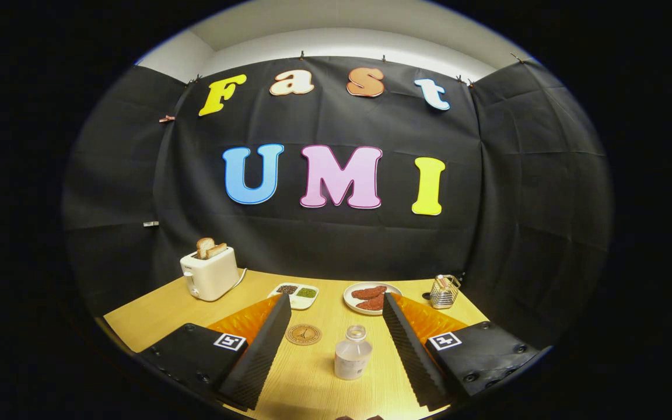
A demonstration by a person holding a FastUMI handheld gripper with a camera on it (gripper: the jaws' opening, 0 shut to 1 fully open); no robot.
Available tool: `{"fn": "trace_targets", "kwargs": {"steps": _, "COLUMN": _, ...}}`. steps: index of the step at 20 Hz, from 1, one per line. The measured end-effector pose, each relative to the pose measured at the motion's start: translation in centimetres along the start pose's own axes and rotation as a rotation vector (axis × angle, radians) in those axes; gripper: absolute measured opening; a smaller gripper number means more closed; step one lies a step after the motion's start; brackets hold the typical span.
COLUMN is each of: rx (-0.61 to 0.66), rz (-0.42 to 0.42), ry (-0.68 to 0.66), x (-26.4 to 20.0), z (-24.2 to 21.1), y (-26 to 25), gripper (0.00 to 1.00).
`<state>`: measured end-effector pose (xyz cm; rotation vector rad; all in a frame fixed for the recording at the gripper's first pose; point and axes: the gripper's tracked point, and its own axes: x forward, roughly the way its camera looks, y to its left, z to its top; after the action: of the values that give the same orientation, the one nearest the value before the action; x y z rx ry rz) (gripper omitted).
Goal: Take the bottle from table, then pour the juice into the cup, finally place the bottle on the coaster
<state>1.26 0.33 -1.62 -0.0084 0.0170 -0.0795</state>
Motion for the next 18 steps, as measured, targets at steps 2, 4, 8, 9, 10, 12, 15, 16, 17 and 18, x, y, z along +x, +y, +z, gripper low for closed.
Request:
{"fn": "trace_targets", "kwargs": {"steps": 2, "rx": -0.006, "rz": 0.011, "ry": -0.007, "x": 0.1, "z": -0.1, "y": -0.1, "gripper": 0.97}}
{"fn": "trace_targets", "kwargs": {"steps": 4, "rx": -0.003, "rz": 0.021, "ry": -0.011, "x": 0.3, "z": -0.2, "y": -0.2, "gripper": 0.97}}
{"fn": "trace_targets", "kwargs": {"steps": 8, "rx": 0.022, "rz": 0.042, "ry": -0.001, "x": 0.8, "z": -1.1, "y": -0.6, "gripper": 0.97}}
{"fn": "trace_targets", "kwargs": {"steps": 9, "rx": 0.022, "rz": 0.046, "ry": 0.001, "x": 1.0, "z": -1.4, "y": -0.8, "gripper": 0.97}}
{"fn": "trace_targets", "kwargs": {"steps": 10, "rx": 0.021, "rz": 0.050, "ry": 0.003, "x": 1.2, "z": -1.7, "y": -1.0, "gripper": 0.97}}
{"fn": "trace_targets", "kwargs": {"steps": 12, "rx": 0.027, "rz": 0.059, "ry": 0.006, "x": 1.6, "z": -2.4, "y": -1.5, "gripper": 0.97}}
{"fn": "trace_targets", "kwargs": {"steps": 15, "rx": 0.041, "rz": 0.076, "ry": 0.013, "x": 2.2, "z": -3.7, "y": -2.0, "gripper": 0.97}}
{"fn": "trace_targets", "kwargs": {"steps": 16, "rx": 0.042, "rz": 0.078, "ry": 0.011, "x": 2.4, "z": -4.0, "y": -2.2, "gripper": 0.97}}
{"fn": "trace_targets", "kwargs": {"steps": 17, "rx": 0.041, "rz": 0.079, "ry": 0.011, "x": 2.8, "z": -4.5, "y": -2.3, "gripper": 0.97}}
{"fn": "trace_targets", "kwargs": {"steps": 18, "rx": 0.038, "rz": 0.078, "ry": 0.013, "x": 3.1, "z": -4.9, "y": -2.4, "gripper": 0.97}}
